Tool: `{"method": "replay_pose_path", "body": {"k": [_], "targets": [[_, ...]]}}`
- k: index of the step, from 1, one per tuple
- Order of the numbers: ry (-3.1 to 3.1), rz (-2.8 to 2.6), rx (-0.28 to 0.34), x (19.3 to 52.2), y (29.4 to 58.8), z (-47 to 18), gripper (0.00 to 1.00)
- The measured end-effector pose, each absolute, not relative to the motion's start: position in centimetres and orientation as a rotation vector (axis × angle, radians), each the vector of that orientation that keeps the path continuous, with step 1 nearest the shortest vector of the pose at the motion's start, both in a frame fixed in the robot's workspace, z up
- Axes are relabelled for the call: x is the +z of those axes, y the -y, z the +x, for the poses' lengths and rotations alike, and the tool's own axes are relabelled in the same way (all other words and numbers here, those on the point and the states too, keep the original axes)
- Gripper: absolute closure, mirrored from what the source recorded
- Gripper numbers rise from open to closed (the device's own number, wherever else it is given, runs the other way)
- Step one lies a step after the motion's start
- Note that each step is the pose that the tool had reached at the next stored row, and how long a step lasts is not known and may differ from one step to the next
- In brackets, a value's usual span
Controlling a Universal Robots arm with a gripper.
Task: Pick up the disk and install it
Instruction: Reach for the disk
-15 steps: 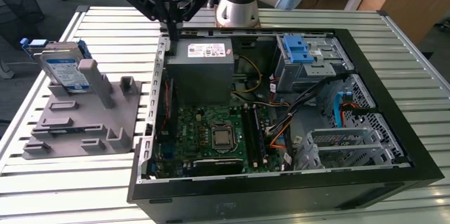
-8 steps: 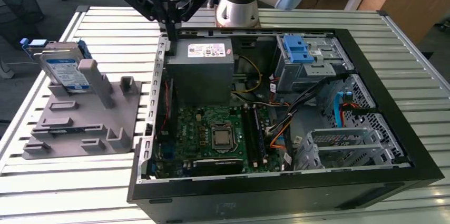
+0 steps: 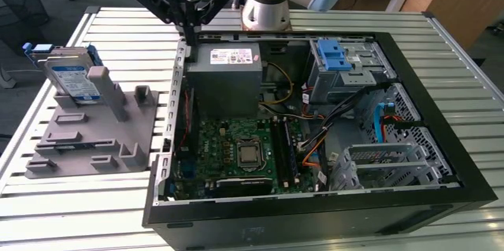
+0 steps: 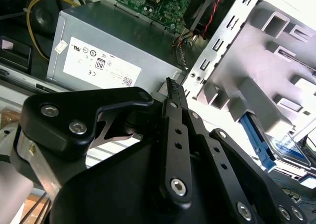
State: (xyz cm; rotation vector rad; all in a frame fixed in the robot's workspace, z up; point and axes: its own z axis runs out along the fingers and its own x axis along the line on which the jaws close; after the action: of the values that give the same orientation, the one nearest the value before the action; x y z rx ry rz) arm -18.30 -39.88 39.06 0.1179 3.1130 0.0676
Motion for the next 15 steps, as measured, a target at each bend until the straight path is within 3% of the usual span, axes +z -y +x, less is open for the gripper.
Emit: {"method": "replay_pose_path", "body": {"k": [15], "targets": [[-3.113,0.118,0.068,39.0,39.88,-18.78,0.89]]}}
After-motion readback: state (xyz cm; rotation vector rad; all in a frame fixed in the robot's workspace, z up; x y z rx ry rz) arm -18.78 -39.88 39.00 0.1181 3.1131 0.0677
